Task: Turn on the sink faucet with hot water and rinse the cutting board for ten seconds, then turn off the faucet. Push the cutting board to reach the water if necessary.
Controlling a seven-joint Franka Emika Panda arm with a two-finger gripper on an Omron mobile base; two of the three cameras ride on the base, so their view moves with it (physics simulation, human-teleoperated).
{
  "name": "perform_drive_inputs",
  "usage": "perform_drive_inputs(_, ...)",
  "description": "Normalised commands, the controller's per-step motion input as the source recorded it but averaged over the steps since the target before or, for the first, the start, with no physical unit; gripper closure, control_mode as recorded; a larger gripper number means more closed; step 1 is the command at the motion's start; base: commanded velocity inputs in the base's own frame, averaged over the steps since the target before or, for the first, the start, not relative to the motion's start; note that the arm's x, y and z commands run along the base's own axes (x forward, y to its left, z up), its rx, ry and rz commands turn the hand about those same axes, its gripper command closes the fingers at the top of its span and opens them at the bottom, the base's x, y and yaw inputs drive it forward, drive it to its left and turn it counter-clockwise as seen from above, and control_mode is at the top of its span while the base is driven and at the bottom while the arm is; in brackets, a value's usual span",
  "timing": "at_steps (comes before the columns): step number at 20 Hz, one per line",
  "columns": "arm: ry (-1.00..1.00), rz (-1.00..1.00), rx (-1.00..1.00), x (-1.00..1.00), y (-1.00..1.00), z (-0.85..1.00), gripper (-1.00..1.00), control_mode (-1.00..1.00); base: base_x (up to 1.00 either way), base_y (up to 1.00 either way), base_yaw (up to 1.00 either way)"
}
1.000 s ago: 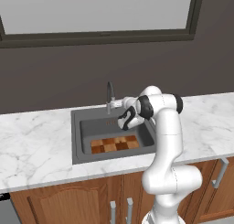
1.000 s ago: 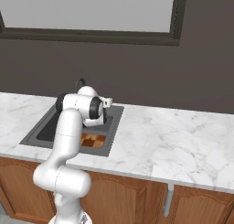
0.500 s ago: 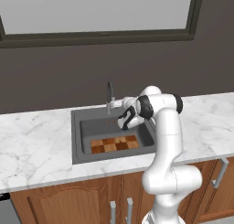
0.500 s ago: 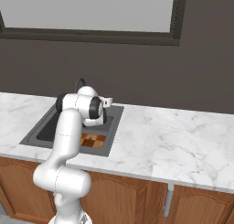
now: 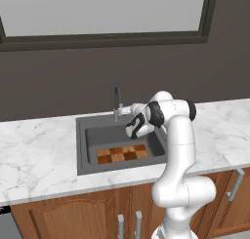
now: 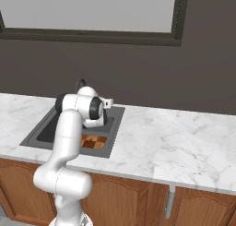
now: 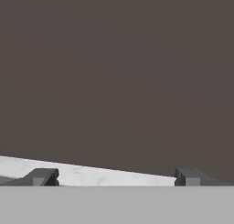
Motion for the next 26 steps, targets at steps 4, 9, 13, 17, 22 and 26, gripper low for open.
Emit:
perform_drive_inputs(4,-0.04,0.0,0.03,-0.26,-0.38,0.0,-1.0,-1.0,0.0,0.0,0.0)
perform_drive_inputs(9,-0.05,0.0,0.04,-0.12,-0.47,0.0,-1.0,-1.0,0.0,0.0,0.0)
perform_drive_inputs(13,-0.11,0.0,0.02,0.0,-0.37,0.0,-1.0,-1.0,0.0,0.0,0.0)
perform_drive_inputs(17,-0.08,0.0,0.0,0.0,-0.08,0.0,-1.0,-1.0,0.0,0.0,0.0)
perform_drive_inputs(22,-0.08,0.0,0.01,0.01,-0.18,0.0,-1.0,-1.0,0.0,0.0,0.0)
perform_drive_inputs(26,-0.09,0.0,0.0,0.0,-0.2,0.0,-1.0,-1.0,0.0,0.0,0.0)
